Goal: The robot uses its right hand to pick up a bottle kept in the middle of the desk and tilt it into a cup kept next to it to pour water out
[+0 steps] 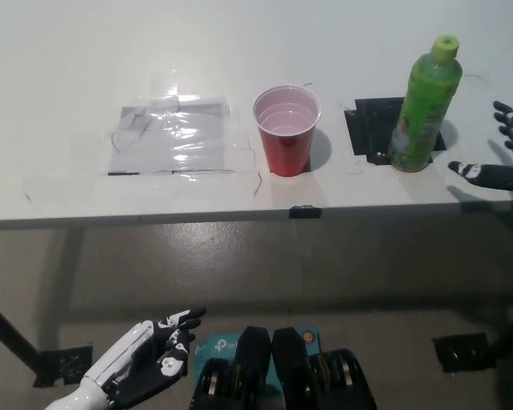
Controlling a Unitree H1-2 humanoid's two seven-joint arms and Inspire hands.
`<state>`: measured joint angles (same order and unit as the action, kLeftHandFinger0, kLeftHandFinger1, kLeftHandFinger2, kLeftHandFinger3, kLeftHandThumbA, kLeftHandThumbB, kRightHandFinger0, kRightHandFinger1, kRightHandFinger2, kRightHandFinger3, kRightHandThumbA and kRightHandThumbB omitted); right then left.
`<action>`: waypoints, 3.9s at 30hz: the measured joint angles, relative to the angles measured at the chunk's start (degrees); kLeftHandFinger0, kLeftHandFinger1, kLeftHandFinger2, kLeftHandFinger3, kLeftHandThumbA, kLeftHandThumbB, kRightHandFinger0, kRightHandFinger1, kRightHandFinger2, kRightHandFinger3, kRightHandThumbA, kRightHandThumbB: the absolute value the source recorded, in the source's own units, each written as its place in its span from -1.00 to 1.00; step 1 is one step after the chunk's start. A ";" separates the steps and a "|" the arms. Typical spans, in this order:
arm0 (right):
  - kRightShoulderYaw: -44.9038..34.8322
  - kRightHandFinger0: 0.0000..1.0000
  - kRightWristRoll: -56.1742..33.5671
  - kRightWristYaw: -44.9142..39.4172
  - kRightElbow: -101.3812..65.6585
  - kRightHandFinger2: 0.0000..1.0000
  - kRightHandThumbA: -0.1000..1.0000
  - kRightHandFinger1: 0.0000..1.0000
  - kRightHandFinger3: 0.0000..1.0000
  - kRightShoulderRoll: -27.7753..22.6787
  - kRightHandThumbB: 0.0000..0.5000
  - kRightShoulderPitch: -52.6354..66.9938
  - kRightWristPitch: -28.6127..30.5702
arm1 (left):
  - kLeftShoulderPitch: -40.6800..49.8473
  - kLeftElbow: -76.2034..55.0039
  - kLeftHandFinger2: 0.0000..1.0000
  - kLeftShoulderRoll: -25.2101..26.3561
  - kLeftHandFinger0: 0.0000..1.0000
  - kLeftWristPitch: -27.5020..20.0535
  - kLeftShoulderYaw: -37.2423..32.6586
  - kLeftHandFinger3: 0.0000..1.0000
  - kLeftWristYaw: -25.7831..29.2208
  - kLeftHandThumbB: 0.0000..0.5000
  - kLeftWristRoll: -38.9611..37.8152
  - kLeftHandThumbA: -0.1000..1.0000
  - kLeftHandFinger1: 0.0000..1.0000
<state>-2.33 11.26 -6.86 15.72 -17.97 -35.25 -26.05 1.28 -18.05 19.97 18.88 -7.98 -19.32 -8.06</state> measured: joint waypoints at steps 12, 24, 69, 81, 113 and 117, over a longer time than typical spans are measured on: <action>3.16 1.00 3.03 -0.10 1.15 1.00 0.74 1.00 1.00 3.94 1.00 -3.53 -0.43 | -0.02 0.04 1.00 0.04 1.00 0.02 -0.08 1.00 -1.22 1.00 -0.37 0.05 1.00; 2.99 1.00 4.67 -0.06 5.56 1.00 0.68 1.00 1.00 3.97 1.00 -6.47 -0.67 | -0.04 0.18 1.00 0.06 1.00 -0.11 -0.92 1.00 -2.34 1.00 -0.12 0.10 1.00; 0.57 -1.00 4.24 18.82 22.10 -1.00 -1.00 -1.00 -0.34 11.46 -1.00 -15.23 12.95 | -1.06 0.57 1.00 0.43 1.00 -0.28 -3.60 1.00 -5.85 1.00 0.32 -0.02 1.00; 11.66 -1.00 10.96 21.57 19.62 -0.96 -1.00 -1.00 -0.40 7.70 -0.99 -15.04 19.58 | -1.19 0.57 1.00 1.34 1.00 -0.30 -3.67 1.00 -6.78 1.00 0.37 -0.01 1.00; 41.30 -1.00 38.77 17.99 21.68 -0.17 -0.76 -0.60 -0.06 -2.90 -0.33 -22.19 28.75 | -2.09 0.55 1.00 1.71 1.00 0.02 -4.12 1.00 -7.64 1.00 0.52 -0.05 1.00; 41.50 -1.00 40.47 17.96 22.09 -0.24 -0.76 -0.67 -0.17 -4.10 -0.20 -23.10 29.50 | -2.11 0.55 1.00 1.77 1.00 0.05 -4.16 1.00 -7.64 1.00 0.53 -0.05 1.00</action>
<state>39.16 51.73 11.10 37.81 -22.07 -58.35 3.45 -0.84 -17.50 21.74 18.94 -12.14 -26.96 -7.53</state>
